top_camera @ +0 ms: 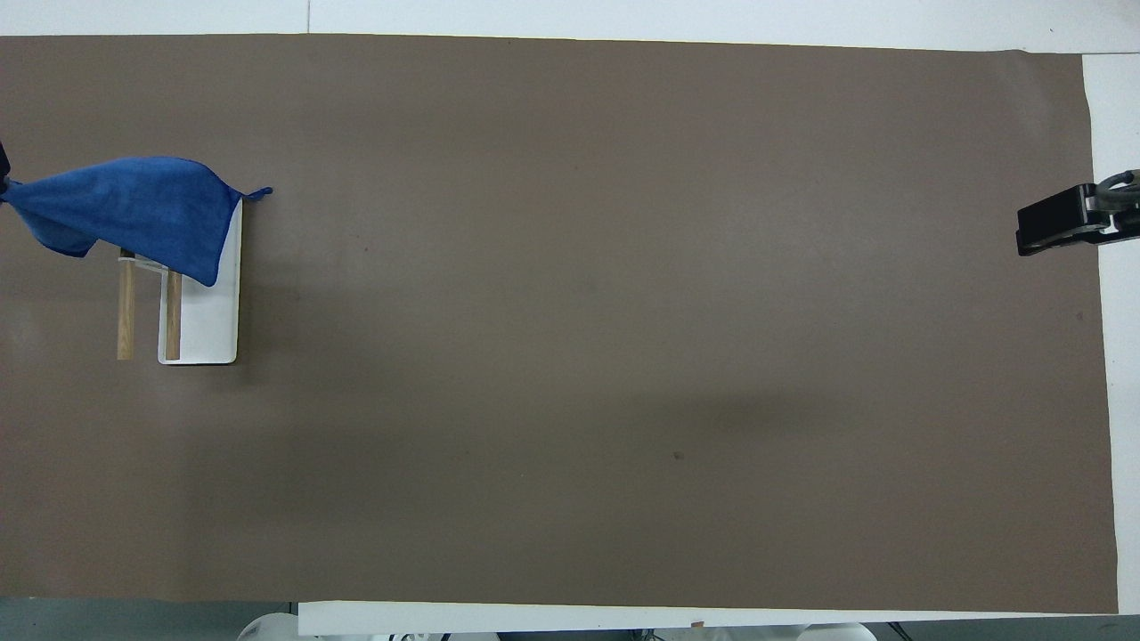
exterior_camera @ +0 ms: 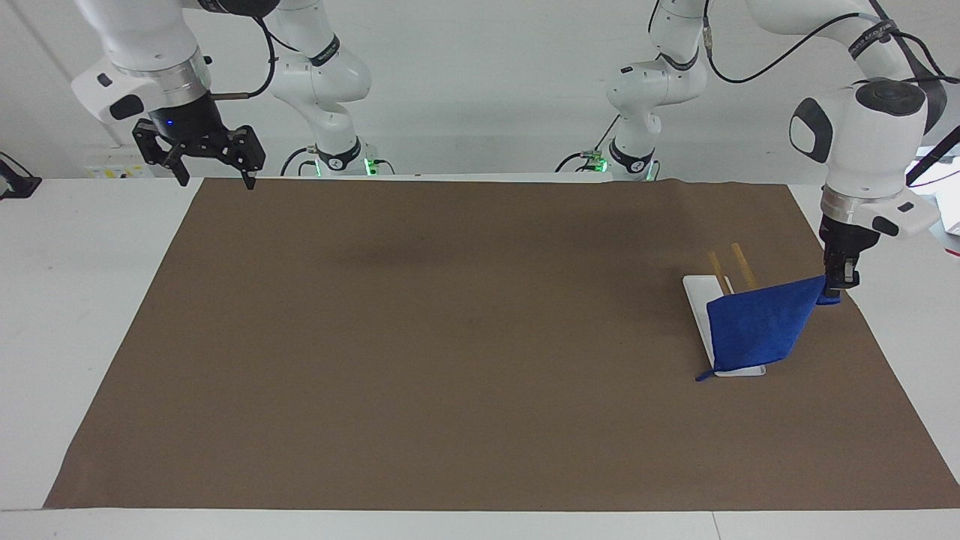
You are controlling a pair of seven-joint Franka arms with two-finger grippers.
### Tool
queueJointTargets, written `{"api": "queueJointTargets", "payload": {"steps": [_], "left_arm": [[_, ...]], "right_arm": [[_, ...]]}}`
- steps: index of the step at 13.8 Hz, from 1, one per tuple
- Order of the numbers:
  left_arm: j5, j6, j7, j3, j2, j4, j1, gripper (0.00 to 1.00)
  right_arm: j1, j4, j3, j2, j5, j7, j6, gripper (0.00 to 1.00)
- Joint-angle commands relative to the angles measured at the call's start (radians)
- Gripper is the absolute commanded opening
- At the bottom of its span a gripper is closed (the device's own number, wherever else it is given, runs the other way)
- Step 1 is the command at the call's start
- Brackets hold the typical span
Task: Right arm passes towel to left arm to hang
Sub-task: 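Move the towel with the left gripper over the white rack's rods, then release the towel onto the rack and draw the left gripper back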
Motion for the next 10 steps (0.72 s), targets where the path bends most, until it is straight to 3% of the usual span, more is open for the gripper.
{"api": "queueJointTargets", "payload": {"steps": [1, 3, 7, 9, 10], "left_arm": [[0.017, 0.115, 0.027, -0.009, -0.086, -0.154, 0.047, 0.02], [0.017, 0.174, 0.057, -0.01, -0.115, -0.226, 0.055, 0.02], [0.017, 0.168, 0.102, -0.011, -0.129, -0.254, 0.058, 0.06], [0.016, 0.115, 0.183, -0.011, -0.126, -0.256, 0.078, 0.16], [0.014, 0.067, 0.211, -0.009, -0.129, -0.256, 0.097, 0.3]], "right_arm": [[0.003, -0.028, 0.003, -0.041, 0.005, -0.042, -0.011, 1.0], [0.009, -0.043, -0.016, -0.051, 0.005, -0.041, -0.011, 1.0], [-0.011, -0.066, -0.019, -0.049, 0.006, -0.042, -0.011, 1.0], [-0.011, -0.068, -0.019, -0.049, 0.005, -0.042, -0.011, 1.0], [-0.012, -0.068, -0.019, -0.049, 0.005, -0.042, -0.011, 1.0]]}}
